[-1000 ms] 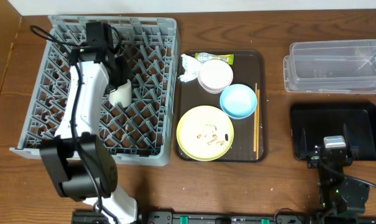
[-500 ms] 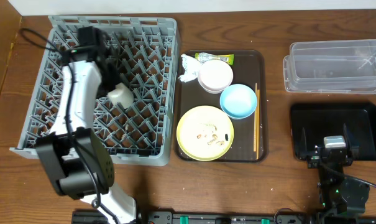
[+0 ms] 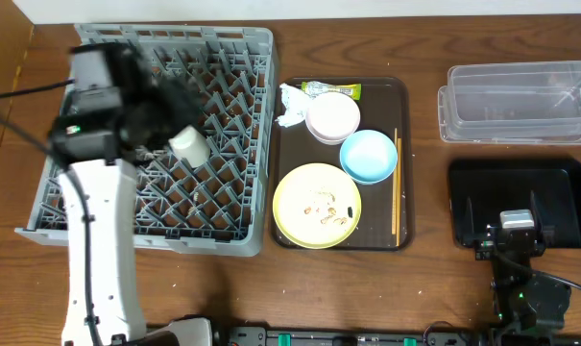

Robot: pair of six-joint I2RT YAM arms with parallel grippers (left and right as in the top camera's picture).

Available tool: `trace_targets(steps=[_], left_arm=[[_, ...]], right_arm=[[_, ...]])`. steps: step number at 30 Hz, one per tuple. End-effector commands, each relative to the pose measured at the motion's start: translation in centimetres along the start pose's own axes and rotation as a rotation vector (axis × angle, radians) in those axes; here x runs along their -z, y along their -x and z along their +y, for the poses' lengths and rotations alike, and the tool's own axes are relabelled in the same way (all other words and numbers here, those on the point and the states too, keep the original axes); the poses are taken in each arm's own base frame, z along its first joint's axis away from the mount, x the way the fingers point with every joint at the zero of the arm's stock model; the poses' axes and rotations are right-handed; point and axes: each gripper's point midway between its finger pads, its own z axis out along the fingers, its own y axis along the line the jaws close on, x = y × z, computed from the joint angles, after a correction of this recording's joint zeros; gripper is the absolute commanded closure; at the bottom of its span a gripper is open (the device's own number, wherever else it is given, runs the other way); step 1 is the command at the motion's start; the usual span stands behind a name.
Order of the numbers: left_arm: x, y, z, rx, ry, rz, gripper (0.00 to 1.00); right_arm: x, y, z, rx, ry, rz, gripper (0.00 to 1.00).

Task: Sort waste into correct bins and load items into the dishwasher
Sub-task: 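Release the cup upright in the rack and withdraw the left gripper, then reach the left gripper to the light-blue bowl on the tray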

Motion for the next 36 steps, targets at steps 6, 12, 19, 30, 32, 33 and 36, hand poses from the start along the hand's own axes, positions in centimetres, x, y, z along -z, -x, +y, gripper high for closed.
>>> trace_targets(steps=[6, 12, 19, 30, 32, 33, 36], left_arm=[[-6.2, -11.6, -11.2, -0.446, -0.191, 0.299, 0.32], [-13.7, -18.9, -15.1, -0.653, -0.158, 0.37, 0.29], [-19.0, -23.1, -15.6, -0.704, -0.156, 0.437, 0.3], [-24.3, -28.6, -13.1, -0.745, -0.088, 0.562, 0.32], [-24.9, -28.8, -12.7, -0.744, -0.079, 0.569, 0.32], [-25.2, -28.8, -12.4, -0.746, -0.067, 0.562, 0.32], [-25.8, -28.2, -11.9, -0.757, -0.027, 0.533, 0.32]], right_arm=[[0.0, -0.1, -0.1, 0.011, -0.004, 0.001, 0.01], [0.0, -0.1, -0.1, 0.011, -0.004, 0.001, 0.01], [0.0, -0.1, -0.1, 0.011, -0.004, 0.001, 0.01], [0.0, -0.1, -0.1, 0.011, -0.004, 0.001, 0.01], [0.0, -0.1, -0.1, 0.011, -0.004, 0.001, 0.01], [0.0, -0.1, -0.1, 0.011, -0.003, 0.002, 0.01], [0.0, -0.1, -0.1, 0.011, -0.004, 0.001, 0.01]])
